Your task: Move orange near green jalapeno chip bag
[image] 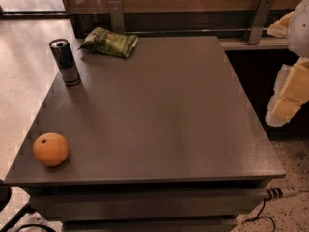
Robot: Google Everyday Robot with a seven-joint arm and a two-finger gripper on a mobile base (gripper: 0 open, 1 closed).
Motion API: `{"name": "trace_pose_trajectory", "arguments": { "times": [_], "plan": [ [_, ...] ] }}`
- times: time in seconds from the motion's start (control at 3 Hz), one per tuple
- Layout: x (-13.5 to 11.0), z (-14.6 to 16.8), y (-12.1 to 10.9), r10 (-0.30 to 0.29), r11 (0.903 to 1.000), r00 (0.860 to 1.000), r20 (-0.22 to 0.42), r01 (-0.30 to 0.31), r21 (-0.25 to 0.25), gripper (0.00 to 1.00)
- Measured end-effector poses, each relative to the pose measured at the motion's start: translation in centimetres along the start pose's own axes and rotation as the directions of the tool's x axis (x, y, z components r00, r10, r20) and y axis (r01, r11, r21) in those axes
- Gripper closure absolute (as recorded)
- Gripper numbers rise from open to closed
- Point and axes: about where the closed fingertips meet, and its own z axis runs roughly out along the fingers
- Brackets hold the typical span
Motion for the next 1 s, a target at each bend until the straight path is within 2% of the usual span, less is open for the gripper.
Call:
{"name": "trace_pose_trajectory", "arguments": {
  "times": [0.33, 0.67, 1.0],
  "plan": [
    [0.0, 0.0, 0.0, 0.000, 1.0000, 1.000, 0.000, 0.000, 0.000, 0.00],
    [-0.6, 0.5, 0.1, -0.006, 0.9998, 0.999, 0.044, 0.007, -0.017, 0.00],
    [-2.0, 2.1, 1.4, -0.023, 0.9979, 0.988, 0.153, 0.032, -0.057, 0.00]
  ]
}}
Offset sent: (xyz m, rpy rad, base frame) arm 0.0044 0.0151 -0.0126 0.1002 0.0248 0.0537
